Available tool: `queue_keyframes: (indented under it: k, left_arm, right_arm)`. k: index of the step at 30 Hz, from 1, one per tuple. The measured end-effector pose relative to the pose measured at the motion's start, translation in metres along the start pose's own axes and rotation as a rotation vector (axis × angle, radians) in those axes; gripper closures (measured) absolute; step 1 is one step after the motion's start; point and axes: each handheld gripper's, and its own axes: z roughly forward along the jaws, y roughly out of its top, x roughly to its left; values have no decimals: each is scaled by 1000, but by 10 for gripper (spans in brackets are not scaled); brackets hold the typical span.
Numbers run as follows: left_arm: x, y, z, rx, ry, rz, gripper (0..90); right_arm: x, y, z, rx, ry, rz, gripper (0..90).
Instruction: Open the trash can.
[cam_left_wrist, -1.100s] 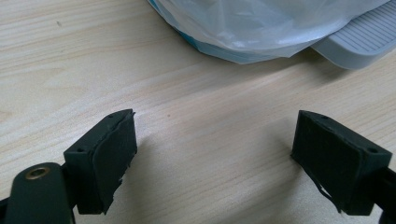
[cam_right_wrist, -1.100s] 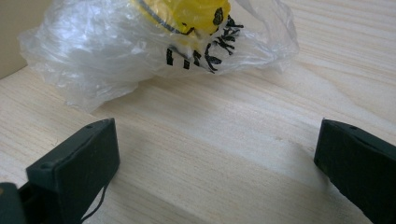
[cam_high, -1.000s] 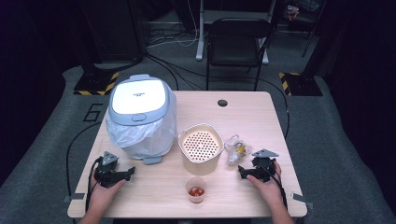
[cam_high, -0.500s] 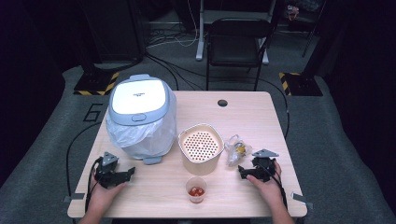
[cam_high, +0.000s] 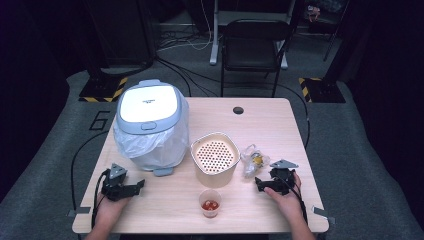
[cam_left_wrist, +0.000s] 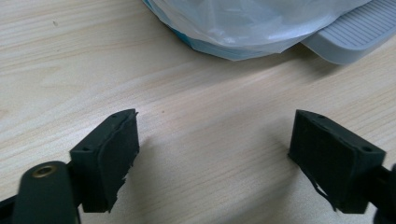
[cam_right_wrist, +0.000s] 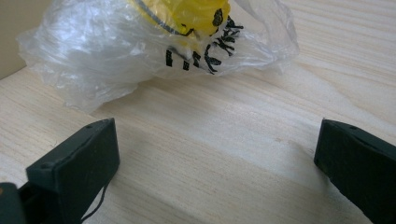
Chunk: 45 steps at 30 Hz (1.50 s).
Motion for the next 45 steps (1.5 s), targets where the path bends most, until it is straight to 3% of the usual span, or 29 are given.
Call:
queue_keyframes:
  k: [2, 4, 6, 10, 13, 16, 18, 22, 25, 30, 33, 34, 36, 41, 42, 43, 44, 45]
  left_arm:
    - [0, 1, -3, 14, -3, 1, 253]
    - [-2, 2, -6, -16, -1, -10, 280]
    - [-4, 4, -13, -53, -5, 7, 344]
    - [-11, 6, -24, -92, -55, 26, 505]
    - [-19, 7, -27, -89, -107, 23, 604]
    - [-27, 9, -29, -94, -131, 54, 694]
    - [-31, 12, -29, -102, -125, 85, 756]
    - [-36, 15, -29, -94, -148, 99, 859]
    - [-43, 20, -27, -95, -137, 98, 897]
    - [-55, 28, -19, -109, -158, 81, 900]
    - [-62, 33, -14, -112, -139, 99, 900]
    - [-67, 37, -9, -104, -122, 128, 900]
    - [-71, 41, -4, -99, -112, 131, 900]
    - [-79, 45, 7, -85, -34, 166, 900]
    - [-80, 45, 9, -92, -24, 161, 900]
    - [-83, 44, 11, -100, -38, 122, 900]
    - [-83, 45, 12, -102, -15, 154, 900]
    - [-86, 44, 15, -109, -18, 121, 900]
  right_arm:
    - [0, 0, 0, 1, 0, 3, 0]
    - [0, 0, 0, 0, 0, 3, 0]
    - [0, 0, 0, 1, 0, 3, 0]
    - [0, 0, 0, 1, 0, 3, 0]
    - [0, 0, 0, 1, 0, -3, 0]
    - [0, 0, 0, 0, 0, 1, 0]
    - [0, 0, 0, 0, 0, 0, 0]
    - [0, 0, 0, 1, 0, 4, 0]
    - [0, 0, 0, 1, 0, 3, 0]
    - [0, 0, 0, 2, 0, -2, 0]
    - [0, 0, 0, 2, -1, -2, 0]
    - [-1, 0, 0, 1, 0, -8, 0]
    - [0, 0, 0, 1, 0, 0, 0]
    - [0, 0, 0, 2, 0, -2, 0]
    - [0, 0, 0, 1, 0, 3, 0]
    - [0, 0, 0, 1, 0, 2, 0]
    - [0, 0, 0, 1, 0, 1, 0]
    - [0, 0, 0, 2, 0, -2, 0]
